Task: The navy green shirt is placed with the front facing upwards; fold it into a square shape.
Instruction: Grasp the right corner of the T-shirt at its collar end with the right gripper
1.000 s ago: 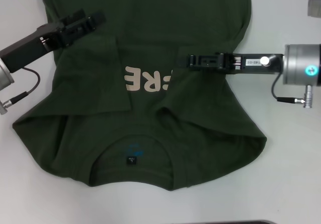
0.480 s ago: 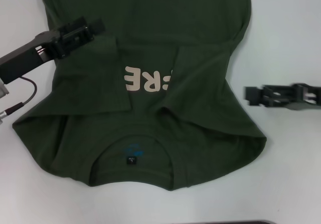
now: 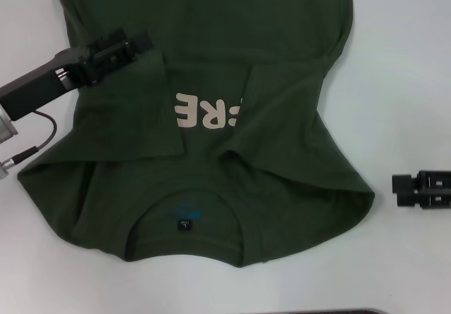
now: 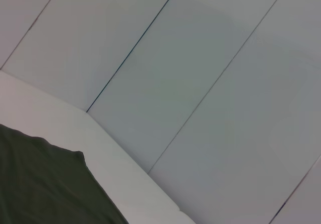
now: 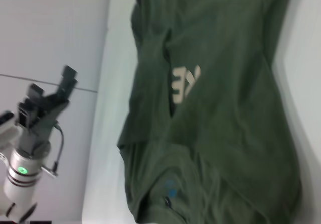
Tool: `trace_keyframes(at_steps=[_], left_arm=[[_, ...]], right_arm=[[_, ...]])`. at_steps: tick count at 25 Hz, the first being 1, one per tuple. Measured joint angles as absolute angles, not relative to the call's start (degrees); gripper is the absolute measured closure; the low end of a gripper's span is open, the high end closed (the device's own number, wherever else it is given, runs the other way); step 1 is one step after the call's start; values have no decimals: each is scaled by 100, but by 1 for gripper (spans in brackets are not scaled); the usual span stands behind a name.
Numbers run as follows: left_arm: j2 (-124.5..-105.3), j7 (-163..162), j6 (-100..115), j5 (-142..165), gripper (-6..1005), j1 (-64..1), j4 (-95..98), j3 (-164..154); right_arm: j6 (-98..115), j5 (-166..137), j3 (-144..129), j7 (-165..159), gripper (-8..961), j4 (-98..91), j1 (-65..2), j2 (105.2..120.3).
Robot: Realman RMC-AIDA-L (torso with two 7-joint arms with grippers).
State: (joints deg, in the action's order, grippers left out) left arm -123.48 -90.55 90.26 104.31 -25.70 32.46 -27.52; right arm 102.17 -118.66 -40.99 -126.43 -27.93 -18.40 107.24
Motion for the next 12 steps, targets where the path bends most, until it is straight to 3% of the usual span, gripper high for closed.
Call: trace_keyframes(at_steps=[8, 12], left_arm=[[-12337, -9052, 9010, 10417, 126, -2583, 3242, -2729], [-12331, -9037, 8997, 10394, 125, -2584, 3242, -2725]], right_arm=[[10037, -12119, -4013, -12812, 89, -2728, -1844, 10795], [9900, -12206, -4034, -12918, 148, -2724, -1881, 10880]])
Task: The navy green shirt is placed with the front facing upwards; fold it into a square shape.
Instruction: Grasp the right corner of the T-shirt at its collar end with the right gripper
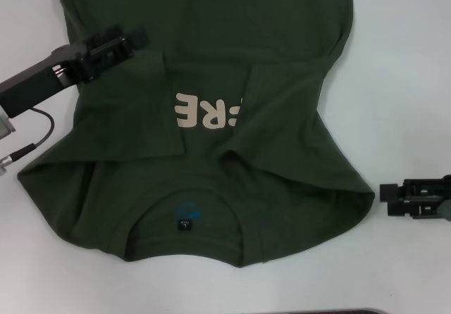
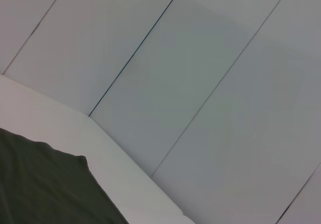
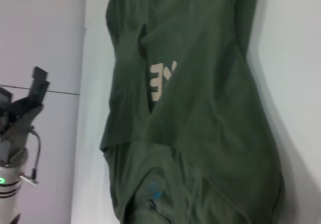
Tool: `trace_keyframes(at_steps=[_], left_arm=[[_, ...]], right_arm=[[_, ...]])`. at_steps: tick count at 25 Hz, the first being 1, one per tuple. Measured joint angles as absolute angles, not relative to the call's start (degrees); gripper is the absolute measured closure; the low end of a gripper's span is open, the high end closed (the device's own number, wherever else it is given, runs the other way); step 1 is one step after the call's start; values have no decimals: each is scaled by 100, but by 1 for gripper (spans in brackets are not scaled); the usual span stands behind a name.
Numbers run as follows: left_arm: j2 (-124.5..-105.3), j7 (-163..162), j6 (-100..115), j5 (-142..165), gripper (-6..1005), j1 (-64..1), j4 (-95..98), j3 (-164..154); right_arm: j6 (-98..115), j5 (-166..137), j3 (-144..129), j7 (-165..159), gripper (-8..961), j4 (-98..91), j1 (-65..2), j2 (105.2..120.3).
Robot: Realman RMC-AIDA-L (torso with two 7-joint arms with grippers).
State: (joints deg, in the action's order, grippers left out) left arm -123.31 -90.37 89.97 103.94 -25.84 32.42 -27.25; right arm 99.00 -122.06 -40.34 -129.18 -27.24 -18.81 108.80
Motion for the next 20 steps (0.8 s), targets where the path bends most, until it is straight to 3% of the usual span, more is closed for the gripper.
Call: trace_keyframes(at_steps=[5, 20], left_arm=[[-12331, -8993, 8957, 10393, 125, -2584, 3243, -2724], [-12322, -8978, 8864, 10389, 126, -2601, 3243, -2724]], right_arm=[[9721, -12401, -4019, -13045, 183, -2710, -1937, 10972], [9482, -12381, -3881, -13265, 208, -2567, -2054, 11019]])
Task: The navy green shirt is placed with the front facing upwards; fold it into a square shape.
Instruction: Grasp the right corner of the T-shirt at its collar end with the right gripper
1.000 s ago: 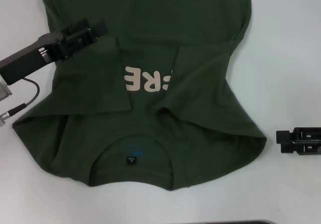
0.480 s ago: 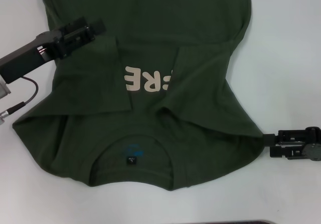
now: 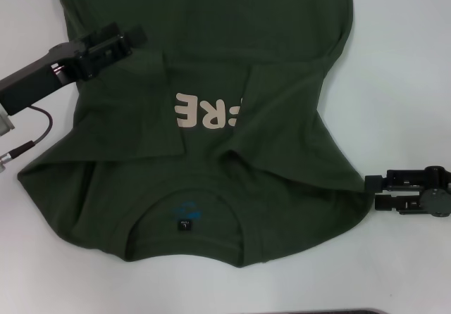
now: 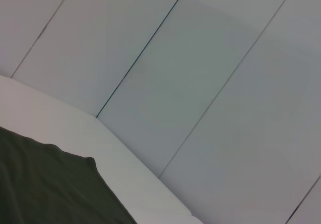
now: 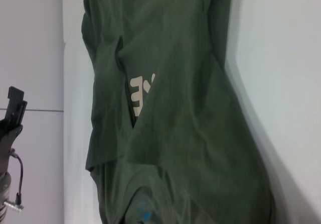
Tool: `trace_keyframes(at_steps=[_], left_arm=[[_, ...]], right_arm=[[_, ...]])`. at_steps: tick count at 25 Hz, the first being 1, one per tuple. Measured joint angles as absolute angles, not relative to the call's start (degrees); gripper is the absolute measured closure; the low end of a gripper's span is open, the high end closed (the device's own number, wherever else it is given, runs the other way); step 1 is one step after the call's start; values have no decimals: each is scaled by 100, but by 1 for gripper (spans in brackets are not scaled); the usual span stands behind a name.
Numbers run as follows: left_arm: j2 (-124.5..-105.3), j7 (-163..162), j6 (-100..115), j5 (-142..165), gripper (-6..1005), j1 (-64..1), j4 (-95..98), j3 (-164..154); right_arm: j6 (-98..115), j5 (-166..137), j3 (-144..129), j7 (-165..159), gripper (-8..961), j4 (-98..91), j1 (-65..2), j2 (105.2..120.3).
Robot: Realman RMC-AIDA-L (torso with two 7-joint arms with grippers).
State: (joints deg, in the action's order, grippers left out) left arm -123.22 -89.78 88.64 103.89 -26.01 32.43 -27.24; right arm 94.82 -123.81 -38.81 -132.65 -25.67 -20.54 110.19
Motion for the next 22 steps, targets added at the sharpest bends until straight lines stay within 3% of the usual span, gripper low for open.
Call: trace_keyframes(at_steps=[22], left_arm=[[-12322, -8939, 8838, 10388, 125, -2593, 3243, -2724]], right_arm=[[9259, -12431, -4004, -13538, 244, -2549, -2226, 11047]])
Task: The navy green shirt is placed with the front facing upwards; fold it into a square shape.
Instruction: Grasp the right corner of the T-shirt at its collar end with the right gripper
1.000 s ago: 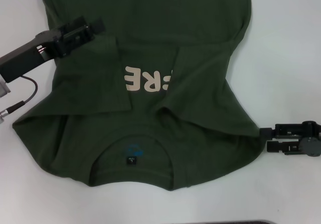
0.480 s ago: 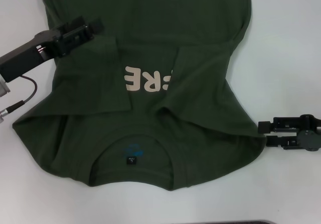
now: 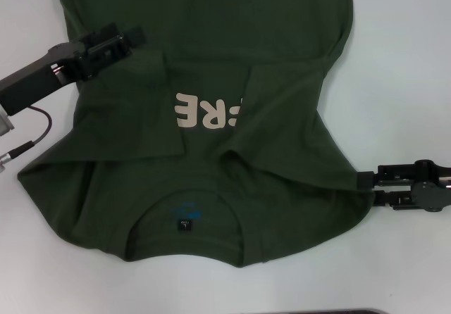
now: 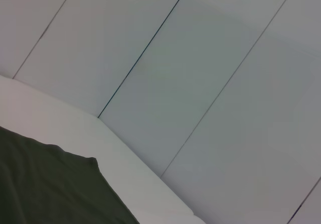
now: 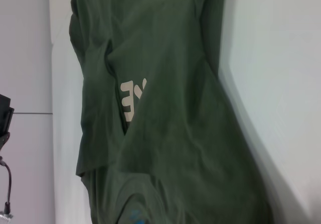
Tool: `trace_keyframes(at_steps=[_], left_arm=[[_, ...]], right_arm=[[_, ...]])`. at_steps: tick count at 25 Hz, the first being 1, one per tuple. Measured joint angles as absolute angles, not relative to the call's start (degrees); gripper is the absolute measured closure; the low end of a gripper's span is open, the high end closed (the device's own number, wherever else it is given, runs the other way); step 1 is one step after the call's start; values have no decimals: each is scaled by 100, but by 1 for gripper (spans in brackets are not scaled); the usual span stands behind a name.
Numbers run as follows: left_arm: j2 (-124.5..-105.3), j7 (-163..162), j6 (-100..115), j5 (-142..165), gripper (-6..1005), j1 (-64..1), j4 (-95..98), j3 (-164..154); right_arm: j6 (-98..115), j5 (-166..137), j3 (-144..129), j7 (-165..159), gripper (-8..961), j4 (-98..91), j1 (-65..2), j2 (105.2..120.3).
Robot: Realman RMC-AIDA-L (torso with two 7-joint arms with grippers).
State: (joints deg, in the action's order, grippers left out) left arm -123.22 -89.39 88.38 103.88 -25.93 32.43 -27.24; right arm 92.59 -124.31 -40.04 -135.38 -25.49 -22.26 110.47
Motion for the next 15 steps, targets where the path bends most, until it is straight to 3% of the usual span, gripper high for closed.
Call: trace_keyframes(at_steps=[8, 15], left_arm=[[-12322, -8928, 8816, 10388, 126, -2579, 3243, -2725], [-12322, -8913, 8806, 10388, 127, -2556, 3243, -2707]], right_arm=[[9150, -12747, -4019, -13705, 257, -2517, -2359, 11084], [9118, -12949, -3997, -13811, 528, -2514, -2457, 11121]])
